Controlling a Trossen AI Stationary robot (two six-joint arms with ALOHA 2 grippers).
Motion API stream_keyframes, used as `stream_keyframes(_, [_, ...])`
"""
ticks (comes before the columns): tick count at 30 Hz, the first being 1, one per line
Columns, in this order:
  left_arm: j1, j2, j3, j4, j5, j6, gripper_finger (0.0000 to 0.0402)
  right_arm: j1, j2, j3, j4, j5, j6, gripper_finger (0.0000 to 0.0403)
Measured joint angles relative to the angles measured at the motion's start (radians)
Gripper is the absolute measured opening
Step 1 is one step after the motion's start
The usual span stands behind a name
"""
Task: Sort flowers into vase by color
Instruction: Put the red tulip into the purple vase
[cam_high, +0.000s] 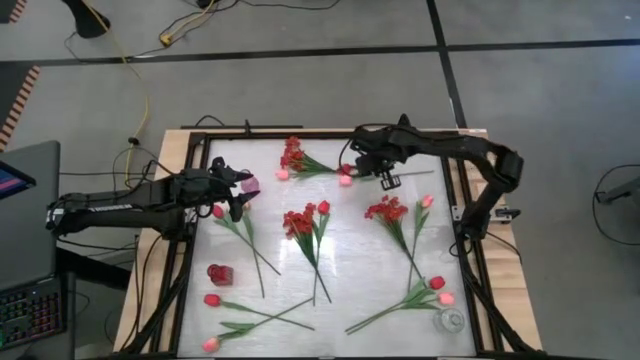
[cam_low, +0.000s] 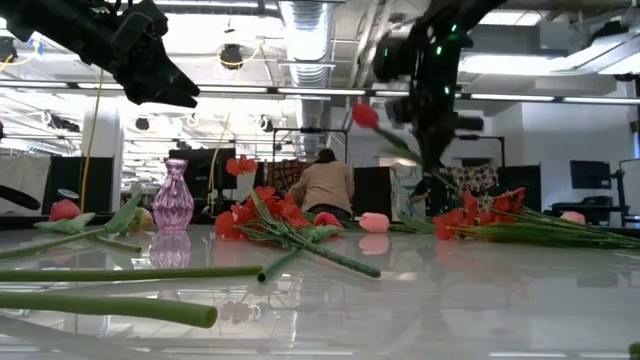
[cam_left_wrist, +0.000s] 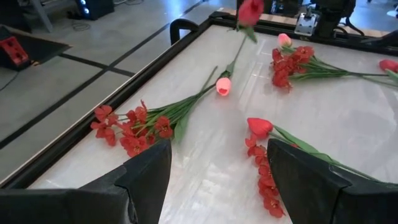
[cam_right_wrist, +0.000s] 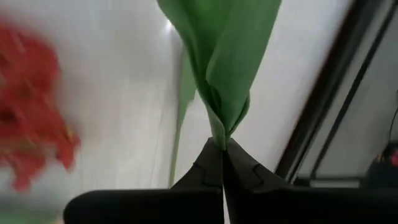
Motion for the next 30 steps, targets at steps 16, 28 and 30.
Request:
stream_keyframes(16, [0.0,0.0,0.13,-0.232,-0.051,-0.13,0.0254,0.051,-0.146,0.0,0.476,-0.347,0.256,0.002])
stream_keyframes(28, [0.0,-0.02,0.214,-0.54,-0.128,-0.287,0.0254,0.118,-0.129,0.002,0.933,-0.422,0.471,0.002])
stream_keyframes(30, [0.0,-0.02,0.214,-0.573,-0.128,-0.309,0.0254,0.122,-0.117,0.002,0.991,-0.426,0.52,0.002])
